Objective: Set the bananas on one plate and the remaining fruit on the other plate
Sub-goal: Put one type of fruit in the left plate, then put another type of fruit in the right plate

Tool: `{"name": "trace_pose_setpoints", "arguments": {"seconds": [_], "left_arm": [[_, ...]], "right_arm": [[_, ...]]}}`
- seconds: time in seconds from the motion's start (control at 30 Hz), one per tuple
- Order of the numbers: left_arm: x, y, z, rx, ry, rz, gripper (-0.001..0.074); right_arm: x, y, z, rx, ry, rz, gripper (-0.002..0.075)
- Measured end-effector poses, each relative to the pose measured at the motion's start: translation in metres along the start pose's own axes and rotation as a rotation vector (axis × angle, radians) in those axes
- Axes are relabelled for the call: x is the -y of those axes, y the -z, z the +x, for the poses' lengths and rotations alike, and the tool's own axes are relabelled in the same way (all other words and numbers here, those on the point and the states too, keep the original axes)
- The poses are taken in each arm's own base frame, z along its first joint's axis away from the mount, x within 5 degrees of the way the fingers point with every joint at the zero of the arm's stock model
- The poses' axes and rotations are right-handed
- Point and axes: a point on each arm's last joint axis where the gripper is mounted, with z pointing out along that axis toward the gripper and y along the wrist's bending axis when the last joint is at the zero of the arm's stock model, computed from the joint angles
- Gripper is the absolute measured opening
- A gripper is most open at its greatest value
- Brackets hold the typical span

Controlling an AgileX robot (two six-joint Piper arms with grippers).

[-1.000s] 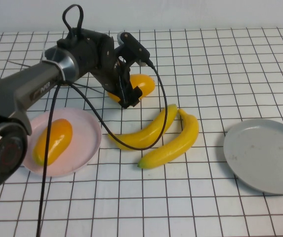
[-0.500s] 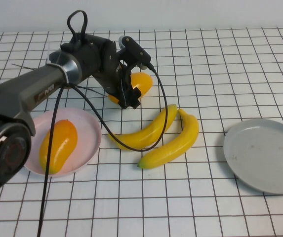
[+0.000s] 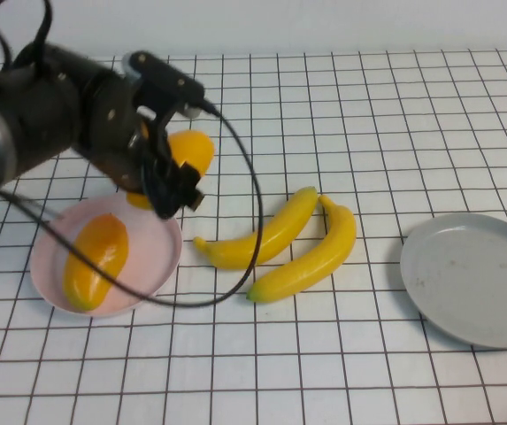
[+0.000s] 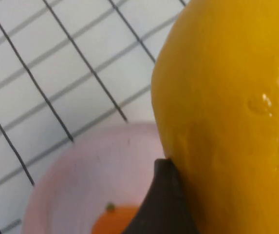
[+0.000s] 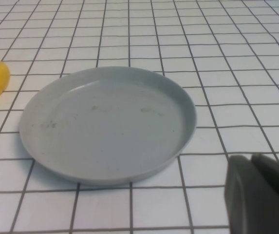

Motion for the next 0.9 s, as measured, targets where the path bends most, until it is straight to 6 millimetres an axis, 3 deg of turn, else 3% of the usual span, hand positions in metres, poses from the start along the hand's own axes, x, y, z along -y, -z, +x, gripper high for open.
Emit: {"name": "trace_pose_setpoints", "arguments": {"seconds": [0.17, 0.3, 0.77, 0.83, 0.9], "left_arm": [[0.009, -0.001, 0.058, -0.024, 0.084, 0.042, 0.0507], [0.011, -0.008, 0.080, -0.077, 0.128, 0.063, 0.0507], [-0.002, -0.012, 0.085, -0.054, 0.178, 0.040, 0.0565], [-0.003, -0.012, 0.085, -0.053, 0.178, 0.037, 0.0553], [-0.003, -0.010, 0.084, -0.043, 0.179, 0.035, 0.0495]], "right_arm": [[0.000, 0.000, 0.000, 0.000, 0.000, 0.000, -0.0016], [0.000, 0.000, 0.000, 0.000, 0.000, 0.000, -0.0017], [0.000, 0.000, 0.000, -0.001, 0.000, 0.000, -0.0016], [0.000, 0.000, 0.000, -0.001, 0.000, 0.000, -0.0016], [0.000, 0.000, 0.000, -0.001, 0.000, 0.000, -0.0017]]}}
